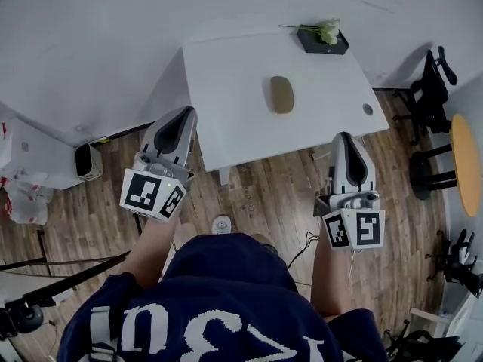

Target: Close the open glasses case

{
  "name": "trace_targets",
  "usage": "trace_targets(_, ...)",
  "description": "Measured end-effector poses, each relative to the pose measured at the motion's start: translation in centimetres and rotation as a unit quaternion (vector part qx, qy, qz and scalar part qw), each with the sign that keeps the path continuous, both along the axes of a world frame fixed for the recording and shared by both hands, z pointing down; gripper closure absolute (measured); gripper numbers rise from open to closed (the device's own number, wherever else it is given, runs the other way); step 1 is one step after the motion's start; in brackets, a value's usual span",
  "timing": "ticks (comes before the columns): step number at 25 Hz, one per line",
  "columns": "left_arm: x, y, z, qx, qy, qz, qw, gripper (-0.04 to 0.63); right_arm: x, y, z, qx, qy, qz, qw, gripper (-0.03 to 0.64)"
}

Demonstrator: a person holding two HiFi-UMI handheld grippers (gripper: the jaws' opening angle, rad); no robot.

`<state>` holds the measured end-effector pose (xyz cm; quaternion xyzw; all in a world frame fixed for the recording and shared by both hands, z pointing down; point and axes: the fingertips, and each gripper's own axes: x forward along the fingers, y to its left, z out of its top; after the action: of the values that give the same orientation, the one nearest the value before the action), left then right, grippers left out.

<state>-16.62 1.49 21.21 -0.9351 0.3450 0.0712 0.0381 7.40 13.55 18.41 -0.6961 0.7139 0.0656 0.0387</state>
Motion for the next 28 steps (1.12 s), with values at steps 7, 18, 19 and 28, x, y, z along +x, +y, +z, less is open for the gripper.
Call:
trace_targets(7, 1.1, -4.1, 2.1, -0.028, -0.008, 0.006, 0.9996, 0.581, 2.1, -3.5, 1.4, -0.022, -0.02, 0.018, 0.999, 0.578)
trace_targets(18, 5.3, -11.2, 3.3, -0.035, -0.01, -0.046, 0.9983, 0.581, 7.6, -13.3, 2.4, -0.027, -0.013, -0.037, 0.999, 0.578)
trace_targets(19, 5.7, -12.0, 3.2, -0.035, -0.008, -0.055, 0.9978, 0.581, 8.3, -14.5, 2.5, -0.028, -0.013, -0.046, 0.998, 0.578)
trace_targets(28, 9.5, -17.8, 2.8, -0.032, 0.001, -0.138, 0.9899, 0.581, 14.5, -24.8, 3.0, -0.038, -0.023, -0.131, 0.99, 0.578)
